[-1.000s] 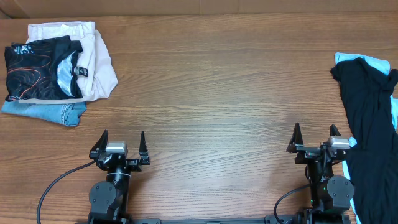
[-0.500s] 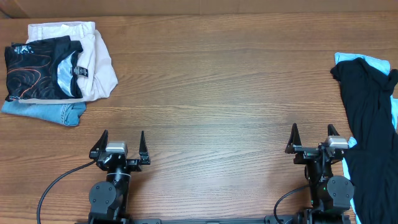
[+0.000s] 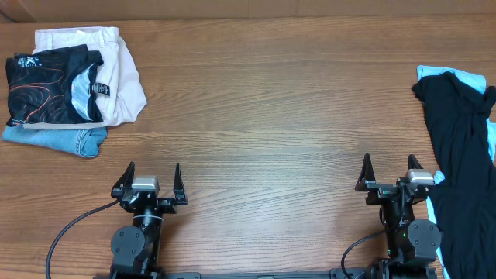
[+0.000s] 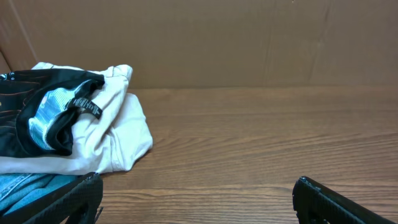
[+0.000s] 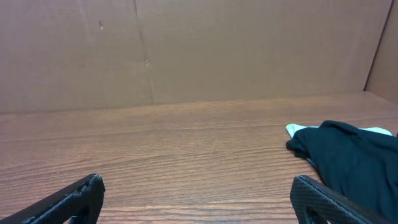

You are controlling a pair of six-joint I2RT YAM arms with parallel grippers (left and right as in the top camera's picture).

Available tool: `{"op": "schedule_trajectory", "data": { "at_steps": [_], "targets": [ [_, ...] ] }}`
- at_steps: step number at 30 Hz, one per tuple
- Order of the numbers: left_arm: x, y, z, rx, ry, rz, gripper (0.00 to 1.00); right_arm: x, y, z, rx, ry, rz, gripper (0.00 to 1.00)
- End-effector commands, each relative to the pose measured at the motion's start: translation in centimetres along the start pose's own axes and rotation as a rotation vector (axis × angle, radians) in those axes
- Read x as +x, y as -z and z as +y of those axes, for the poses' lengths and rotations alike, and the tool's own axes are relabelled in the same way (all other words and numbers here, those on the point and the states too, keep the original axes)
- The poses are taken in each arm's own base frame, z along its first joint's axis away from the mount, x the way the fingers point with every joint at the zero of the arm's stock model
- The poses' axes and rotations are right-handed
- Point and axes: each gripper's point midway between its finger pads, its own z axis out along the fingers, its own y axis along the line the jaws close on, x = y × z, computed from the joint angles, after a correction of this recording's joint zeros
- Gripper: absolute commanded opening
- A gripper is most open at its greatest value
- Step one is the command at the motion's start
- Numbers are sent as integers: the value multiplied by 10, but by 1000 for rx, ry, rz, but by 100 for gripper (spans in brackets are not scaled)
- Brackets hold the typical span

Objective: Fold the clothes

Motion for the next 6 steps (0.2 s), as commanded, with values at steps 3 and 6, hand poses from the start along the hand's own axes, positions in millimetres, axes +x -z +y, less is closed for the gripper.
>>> {"op": "schedule_trajectory", "data": {
  "at_steps": [3, 6],
  "targets": [
    [0, 0, 0, 1, -12, -4, 100, 2, 0, 0, -2, 6, -1, 100],
    [0, 0, 0, 1, -12, -4, 100, 2, 0, 0, -2, 6, -1, 100]
  ]
}}
